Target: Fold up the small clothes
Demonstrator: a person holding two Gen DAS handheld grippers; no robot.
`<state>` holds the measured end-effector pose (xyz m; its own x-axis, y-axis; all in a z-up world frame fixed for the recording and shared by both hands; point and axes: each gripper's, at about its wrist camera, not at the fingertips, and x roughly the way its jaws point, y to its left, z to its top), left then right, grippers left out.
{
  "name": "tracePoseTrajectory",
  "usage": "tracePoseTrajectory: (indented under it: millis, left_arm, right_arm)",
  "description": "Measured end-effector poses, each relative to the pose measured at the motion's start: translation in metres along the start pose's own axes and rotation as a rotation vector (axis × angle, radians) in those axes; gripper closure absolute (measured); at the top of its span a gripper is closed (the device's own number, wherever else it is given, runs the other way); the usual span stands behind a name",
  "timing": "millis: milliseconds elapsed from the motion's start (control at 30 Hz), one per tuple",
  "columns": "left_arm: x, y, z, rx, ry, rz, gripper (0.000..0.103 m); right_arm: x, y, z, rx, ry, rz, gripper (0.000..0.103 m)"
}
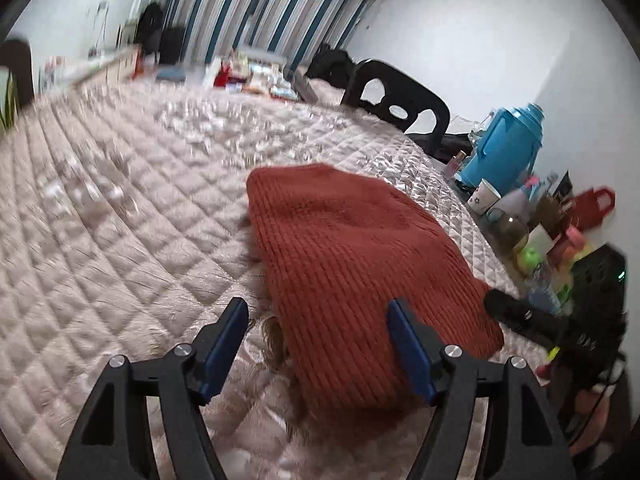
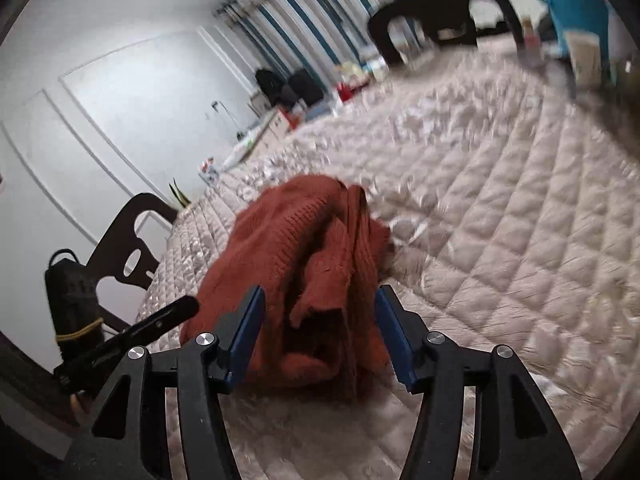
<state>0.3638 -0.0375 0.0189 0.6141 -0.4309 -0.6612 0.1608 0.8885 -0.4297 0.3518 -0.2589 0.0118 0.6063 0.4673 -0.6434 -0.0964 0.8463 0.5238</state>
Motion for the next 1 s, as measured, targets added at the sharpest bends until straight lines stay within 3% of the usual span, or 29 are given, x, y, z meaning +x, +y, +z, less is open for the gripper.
tracePoseTrajectory:
  millis: [67, 167, 300, 400, 500, 567, 633, 833, 1000]
  left_arm:
    - [0.009, 0.008, 0.001, -0.052, 0.028, -0.031, 0.021]
    - [0.02, 0.013, -0.001, -0.086, 0.055, -0.076, 0.018]
    - [0.031, 0.012, -0.002, -0.108, 0.068, -0.126, 0.016]
    - [0.035, 0.006, -0.001, -0.095, 0.071, -0.133, 0.018]
    - [0.038, 0.002, 0.002, -0.09, 0.084, -0.151, 0.031]
    - [0.034, -0.001, 0.005, -0.075, 0.075, -0.145, 0.043]
    - [0.026, -0.005, 0.008, -0.047, 0.059, -0.137, 0.051]
    - [-0.003, 0.002, 0.021, -0.022, 0.004, -0.158, 0.053]
    - [-0.036, 0.029, 0.04, -0.006, -0.05, -0.141, 0.053]
  right_arm:
    - [0.014, -0.006, 0.003, 0.022, 0.047, 0.02, 0.044]
    - [0.026, -0.014, 0.004, 0.059, 0.086, 0.039, 0.031]
    - [0.038, -0.027, 0.005, 0.131, 0.123, 0.113, 0.031]
    - [0.043, -0.026, 0.006, 0.116, 0.126, 0.129, 0.031]
    - [0.051, -0.021, 0.007, 0.12, 0.144, 0.154, 0.041]
    - [0.05, -0.019, 0.008, 0.124, 0.135, 0.166, 0.054]
    - [0.046, -0.015, 0.008, 0.116, 0.124, 0.163, 0.058]
    - [0.04, 0.005, 0.014, 0.11, 0.103, 0.206, 0.061]
    - [0.048, 0.042, 0.024, 0.073, 0.089, 0.265, 0.061]
